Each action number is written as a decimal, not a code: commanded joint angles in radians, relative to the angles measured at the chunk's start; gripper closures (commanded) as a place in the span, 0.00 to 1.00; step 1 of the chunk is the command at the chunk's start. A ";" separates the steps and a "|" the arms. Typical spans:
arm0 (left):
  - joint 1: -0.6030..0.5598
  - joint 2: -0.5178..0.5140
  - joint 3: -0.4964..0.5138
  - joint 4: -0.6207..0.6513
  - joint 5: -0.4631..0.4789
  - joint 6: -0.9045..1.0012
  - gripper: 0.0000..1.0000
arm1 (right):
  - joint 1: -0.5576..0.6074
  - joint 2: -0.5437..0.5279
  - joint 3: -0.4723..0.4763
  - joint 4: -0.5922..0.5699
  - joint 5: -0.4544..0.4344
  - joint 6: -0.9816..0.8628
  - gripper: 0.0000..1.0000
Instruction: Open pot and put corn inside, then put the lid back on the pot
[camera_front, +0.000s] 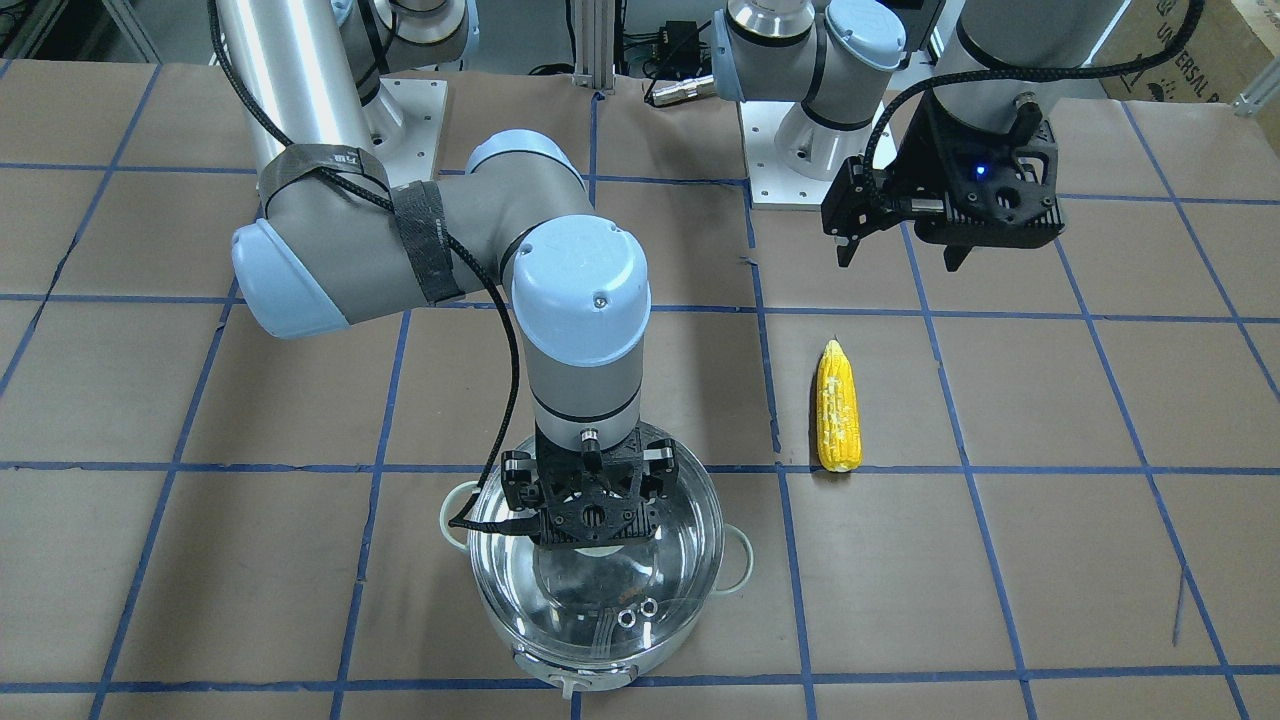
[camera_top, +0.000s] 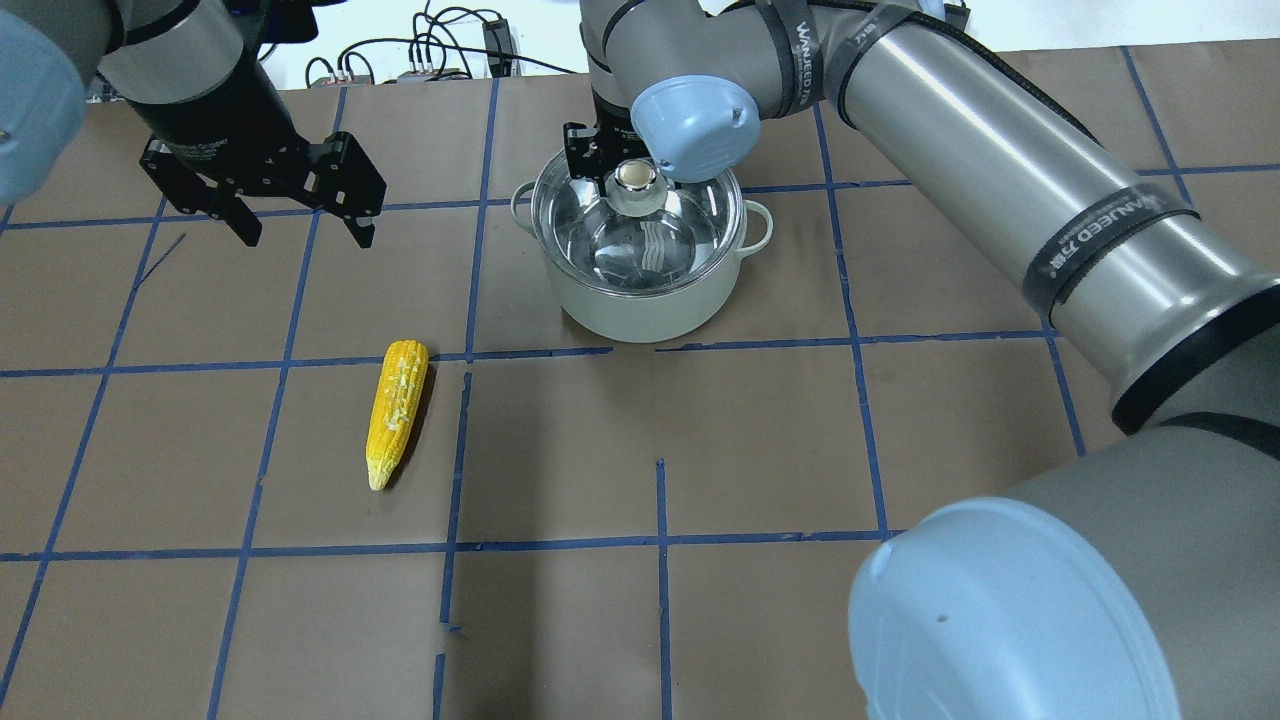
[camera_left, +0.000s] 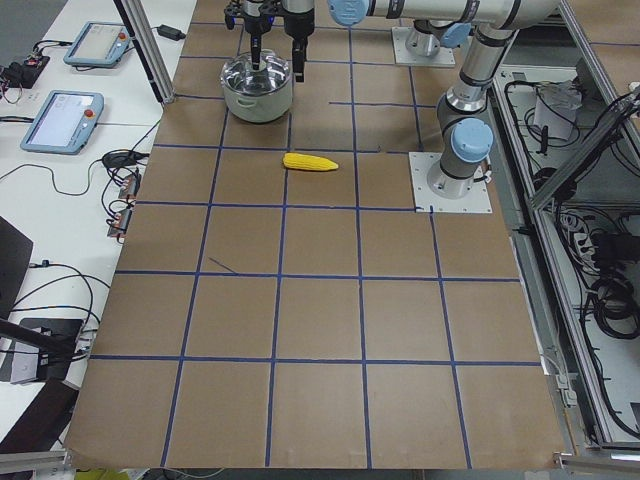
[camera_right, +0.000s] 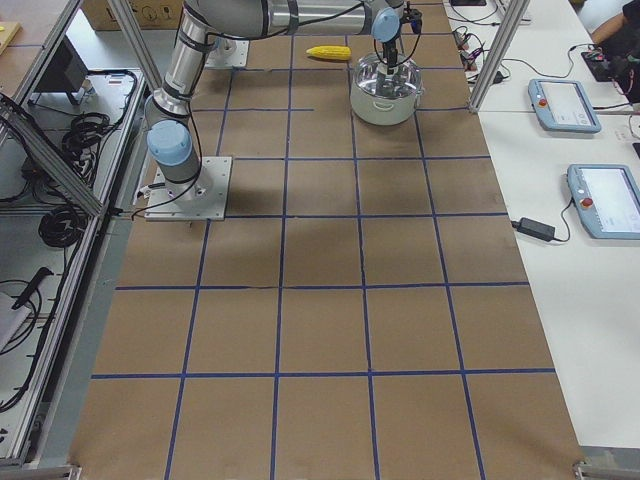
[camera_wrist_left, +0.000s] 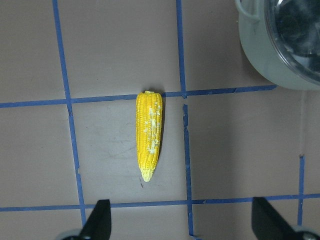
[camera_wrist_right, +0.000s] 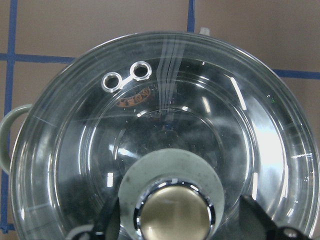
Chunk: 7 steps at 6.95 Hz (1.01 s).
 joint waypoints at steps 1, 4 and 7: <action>0.000 0.000 0.000 0.000 0.000 0.000 0.00 | 0.000 0.001 -0.010 0.000 -0.002 -0.004 0.43; 0.003 0.000 0.001 0.004 0.002 0.000 0.00 | 0.000 0.003 -0.013 0.000 -0.002 -0.004 0.60; -0.001 0.005 0.001 -0.002 0.000 0.000 0.00 | -0.001 0.001 -0.035 0.012 -0.003 -0.041 0.72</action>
